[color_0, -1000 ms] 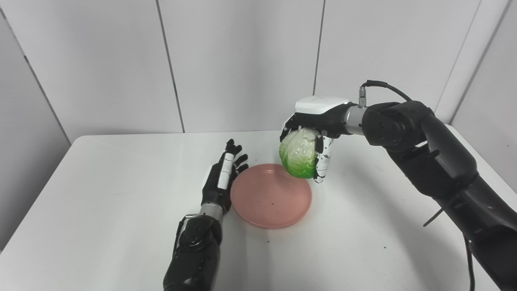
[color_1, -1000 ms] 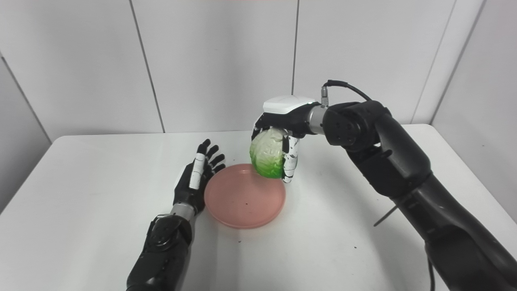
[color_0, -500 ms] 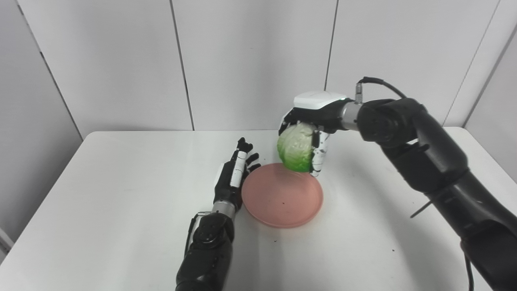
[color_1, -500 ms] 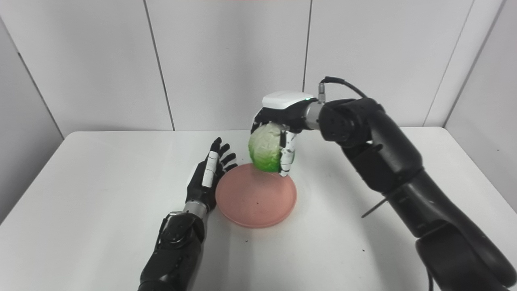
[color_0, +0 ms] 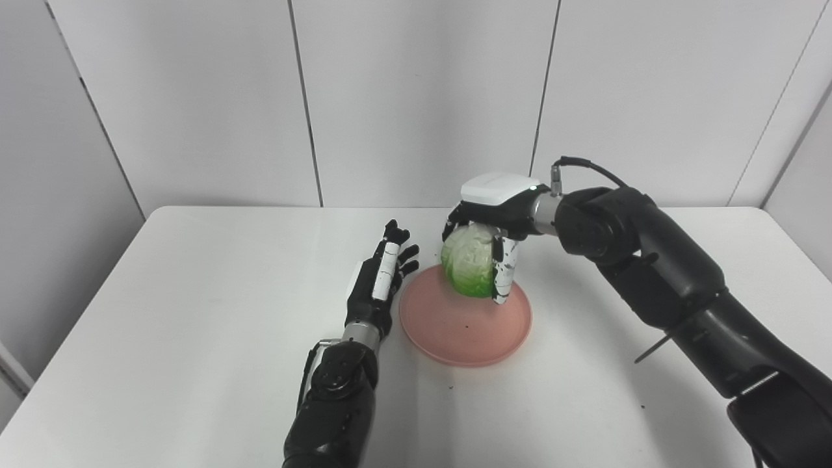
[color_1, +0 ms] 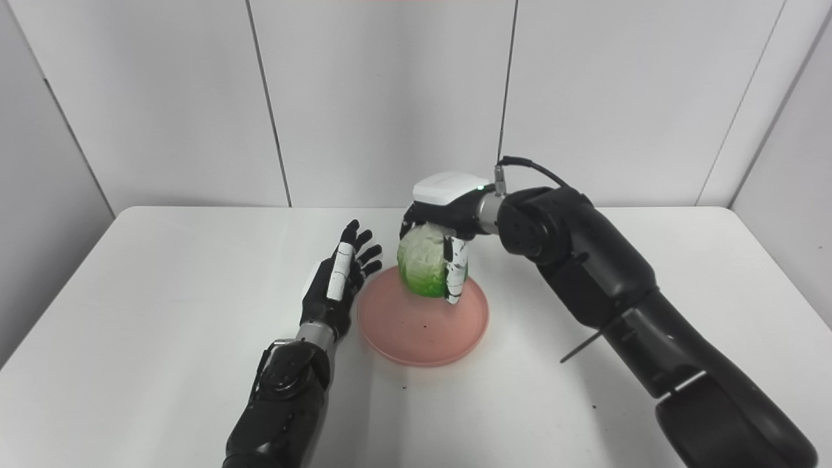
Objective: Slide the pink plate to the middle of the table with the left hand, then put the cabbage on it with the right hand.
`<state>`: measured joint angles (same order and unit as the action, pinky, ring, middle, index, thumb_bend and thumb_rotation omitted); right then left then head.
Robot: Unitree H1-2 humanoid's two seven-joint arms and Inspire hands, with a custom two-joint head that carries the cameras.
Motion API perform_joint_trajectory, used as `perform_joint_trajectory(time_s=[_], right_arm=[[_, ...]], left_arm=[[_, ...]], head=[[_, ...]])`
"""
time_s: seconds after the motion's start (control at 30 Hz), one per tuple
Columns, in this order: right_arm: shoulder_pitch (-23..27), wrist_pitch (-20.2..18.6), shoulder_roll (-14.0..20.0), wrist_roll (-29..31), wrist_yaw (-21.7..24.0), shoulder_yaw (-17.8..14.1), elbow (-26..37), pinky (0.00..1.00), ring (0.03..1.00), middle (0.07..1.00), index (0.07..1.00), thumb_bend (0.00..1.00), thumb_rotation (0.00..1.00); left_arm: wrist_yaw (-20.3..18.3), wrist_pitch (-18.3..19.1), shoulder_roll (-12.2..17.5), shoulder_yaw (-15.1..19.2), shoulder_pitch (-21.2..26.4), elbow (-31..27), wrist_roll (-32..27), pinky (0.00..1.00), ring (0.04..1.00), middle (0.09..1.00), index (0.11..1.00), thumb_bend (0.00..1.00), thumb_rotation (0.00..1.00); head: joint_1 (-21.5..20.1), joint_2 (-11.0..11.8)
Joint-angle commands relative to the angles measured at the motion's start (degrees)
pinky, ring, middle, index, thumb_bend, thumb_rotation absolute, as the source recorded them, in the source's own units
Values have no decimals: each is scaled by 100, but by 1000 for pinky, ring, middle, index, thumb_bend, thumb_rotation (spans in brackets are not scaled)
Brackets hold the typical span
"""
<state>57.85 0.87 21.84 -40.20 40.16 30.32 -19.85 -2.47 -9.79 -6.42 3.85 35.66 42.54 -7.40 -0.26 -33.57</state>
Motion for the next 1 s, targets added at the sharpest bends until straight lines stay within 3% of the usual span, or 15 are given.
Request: perform_joint_trajectory(time_s=[0.0,0.3,0.57,0.7,0.8,0.83,0.87,0.9,0.97], right_arm=[[212,230,-9,66,-296,-140,9,193,248,472,492,528,0],[109,382,-78,-211,-448,134,-85,220,281,473,493,527,0],[-42,381,-170,-170,-436,102,2,296,361,480,491,529,0],[-84,391,-199,-152,-465,91,-79,283,359,457,510,528,0],[-97,384,-172,-162,-441,89,-45,353,444,471,513,530,0],[-98,381,-159,-166,-428,89,-24,396,496,569,583,710,75],[-100,375,-147,-180,-424,90,-1,423,529,631,626,821,122],[-102,371,-139,-190,-423,91,13,459,583,702,651,890,167],[-101,388,-102,-286,-469,121,47,476,608,736,663,922,188]], left_arm=[[-45,112,5,-16,8,-52,-34,908,910,962,1000,947,890],[-100,65,8,8,11,-3,-62,897,914,969,1000,956,891],[-65,91,-4,2,19,-10,-34,876,898,963,1000,963,898],[-98,69,-11,31,38,31,-88,892,900,961,1000,960,892],[-83,97,-28,31,44,16,-83,900,899,965,1000,960,891],[-74,101,-32,30,45,13,-77,899,896,963,1000,962,892],[-66,104,-33,26,45,12,-67,899,894,962,1000,963,893],[-62,107,-34,24,46,10,-61,896,892,961,1000,965,895],[-73,100,-36,28,51,22,-73,894,892,960,1000,966,896]], head=[[-3,-8],[-32,-19],[-82,-62],[-127,-78],[-122,-82],[-122,-82],[-122,-82],[-122,-82],[-149,-86]])
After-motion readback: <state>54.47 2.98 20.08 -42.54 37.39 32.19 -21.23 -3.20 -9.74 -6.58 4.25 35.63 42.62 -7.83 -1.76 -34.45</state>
